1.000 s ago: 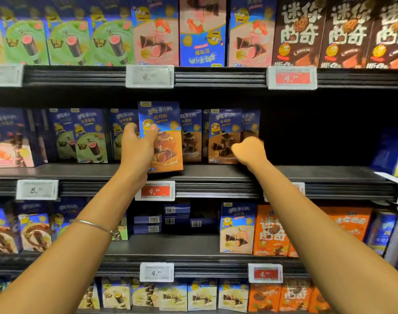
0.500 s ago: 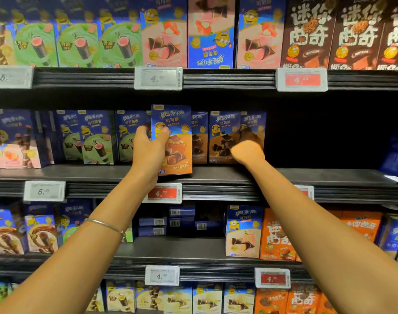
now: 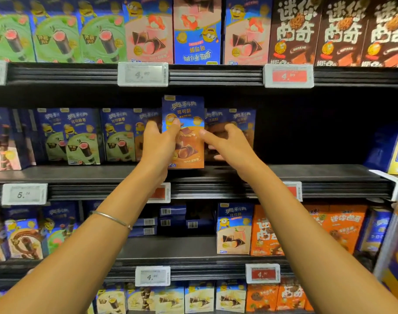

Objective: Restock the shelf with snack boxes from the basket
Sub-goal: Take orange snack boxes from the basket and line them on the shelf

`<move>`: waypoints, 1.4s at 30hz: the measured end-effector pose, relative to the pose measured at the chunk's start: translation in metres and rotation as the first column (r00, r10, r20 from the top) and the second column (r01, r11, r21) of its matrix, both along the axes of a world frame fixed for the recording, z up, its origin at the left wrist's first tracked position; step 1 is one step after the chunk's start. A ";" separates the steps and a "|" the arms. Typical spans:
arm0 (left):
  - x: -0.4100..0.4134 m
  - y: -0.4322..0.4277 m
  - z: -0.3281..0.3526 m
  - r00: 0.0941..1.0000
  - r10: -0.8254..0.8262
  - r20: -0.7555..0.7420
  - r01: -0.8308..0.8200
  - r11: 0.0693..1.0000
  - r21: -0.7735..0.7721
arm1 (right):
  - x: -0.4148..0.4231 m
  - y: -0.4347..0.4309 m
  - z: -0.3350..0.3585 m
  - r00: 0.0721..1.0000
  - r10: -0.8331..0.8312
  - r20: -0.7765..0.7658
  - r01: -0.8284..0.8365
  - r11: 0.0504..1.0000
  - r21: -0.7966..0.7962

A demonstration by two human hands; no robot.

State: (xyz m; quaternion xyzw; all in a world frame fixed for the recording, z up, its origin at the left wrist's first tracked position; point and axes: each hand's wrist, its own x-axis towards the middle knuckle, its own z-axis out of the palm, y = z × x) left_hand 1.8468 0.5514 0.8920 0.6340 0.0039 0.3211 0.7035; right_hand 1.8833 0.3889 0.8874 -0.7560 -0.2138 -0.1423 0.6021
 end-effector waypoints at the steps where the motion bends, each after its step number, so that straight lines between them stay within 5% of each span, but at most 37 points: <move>1: 0.003 -0.009 0.002 1.000 -0.014 0.005 0.014 1.000 0.005 | -0.005 -0.001 -0.001 0.999 0.041 -0.017 -0.041 0.999 -0.015; 7: 0.020 -0.052 0.004 0.996 -0.078 0.042 0.074 0.992 0.098 | -0.005 -0.037 0.003 0.996 -0.086 0.011 0.086 0.996 -0.026; 10: 0.027 -0.052 0.005 0.995 0.049 0.082 -0.079 0.909 0.410 | 0.006 -0.065 0.006 0.991 -0.132 0.020 0.133 0.991 -0.018; 13: 0.037 -0.039 0.009 0.944 0.269 0.190 -0.316 0.579 0.751 | 0.022 -0.094 0.005 0.958 -0.283 -0.046 0.280 0.958 -0.059; 16: 0.045 -0.029 0.017 0.880 0.344 0.328 -0.413 0.210 0.886 | 0.036 -0.110 -0.002 0.906 -0.420 -0.057 0.407 0.900 -0.159; 20: 0.056 -0.022 0.033 0.875 0.335 0.349 -0.364 -0.021 0.931 | 0.047 -0.112 -0.008 0.849 -0.529 0.020 0.516 0.819 -0.252; 28: 0.076 -0.017 0.035 0.870 0.431 0.240 -0.224 -0.088 0.971 | 0.063 -0.100 0.000 0.837 -0.522 0.165 0.524 0.676 -0.518; 42: 0.092 -0.011 0.031 0.841 0.446 0.306 -0.258 -0.167 0.952 | 0.077 -0.078 0.007 0.851 -0.469 0.235 0.502 0.598 -0.625</move>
